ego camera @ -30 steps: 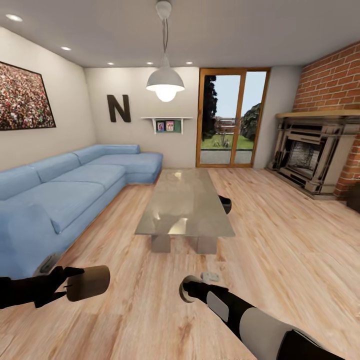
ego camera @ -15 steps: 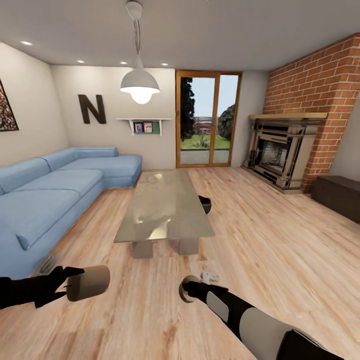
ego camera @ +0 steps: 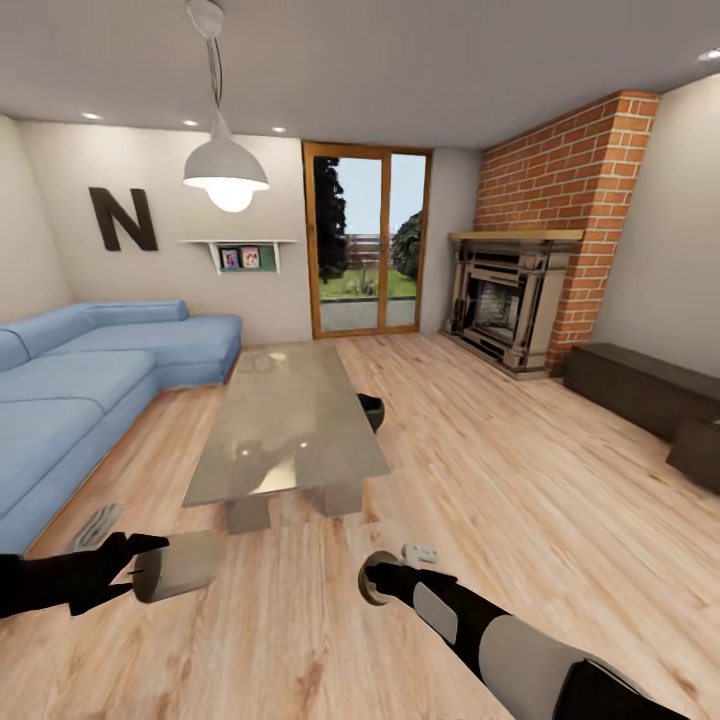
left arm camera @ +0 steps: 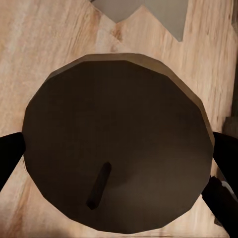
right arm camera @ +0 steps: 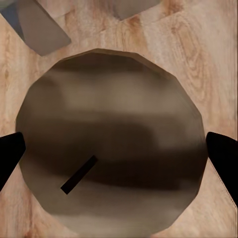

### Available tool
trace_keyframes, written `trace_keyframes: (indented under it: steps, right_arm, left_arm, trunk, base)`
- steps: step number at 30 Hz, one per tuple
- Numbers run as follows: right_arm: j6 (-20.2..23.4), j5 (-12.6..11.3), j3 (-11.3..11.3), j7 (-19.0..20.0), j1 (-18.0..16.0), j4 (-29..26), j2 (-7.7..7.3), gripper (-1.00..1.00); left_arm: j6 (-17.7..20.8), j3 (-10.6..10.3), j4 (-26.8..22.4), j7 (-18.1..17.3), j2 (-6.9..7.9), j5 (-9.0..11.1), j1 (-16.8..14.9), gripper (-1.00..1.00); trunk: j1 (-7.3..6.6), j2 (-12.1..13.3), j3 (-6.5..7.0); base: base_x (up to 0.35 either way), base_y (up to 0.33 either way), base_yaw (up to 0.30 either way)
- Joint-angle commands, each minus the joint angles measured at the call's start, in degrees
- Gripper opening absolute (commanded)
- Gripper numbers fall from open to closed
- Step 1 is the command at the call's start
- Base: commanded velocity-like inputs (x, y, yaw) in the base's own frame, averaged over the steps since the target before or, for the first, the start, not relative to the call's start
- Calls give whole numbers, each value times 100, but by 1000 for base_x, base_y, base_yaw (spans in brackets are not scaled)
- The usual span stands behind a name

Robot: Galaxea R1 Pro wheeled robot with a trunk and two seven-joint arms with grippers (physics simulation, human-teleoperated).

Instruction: Place each of the two pumpkins and all three candles from the living room inside a cabinet in the living room (use any cabinet), then make sure every cabinet is closed, and position the cauldron so it is next to a table in the living room.

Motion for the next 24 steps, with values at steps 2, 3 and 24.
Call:
trace_keyframes:
  steps: [2, 3, 24]
  right_arm:
    - [16, -32, 32, -37, -6, -9, -2, -100]
    - [16, -32, 32, -37, -7, -9, -2, -100]
    - [16, -55, 20, 8, -7, -9, 1, -100]
  left_arm:
    - [-1, 7, -6, 57, 1, 87, -2, -100]
    - [-1, 7, -6, 57, 1, 87, -4, -100]
    - [-1, 0, -6, 39, -112, 87, -3, -100]
  trunk:
    - [-45, 78, 30]
    - [-67, 118, 48]
    - [-528, 961, 425]
  base:
    - [0, 0, -279]
    - [0, 0, -279]
    - [0, 0, -279]
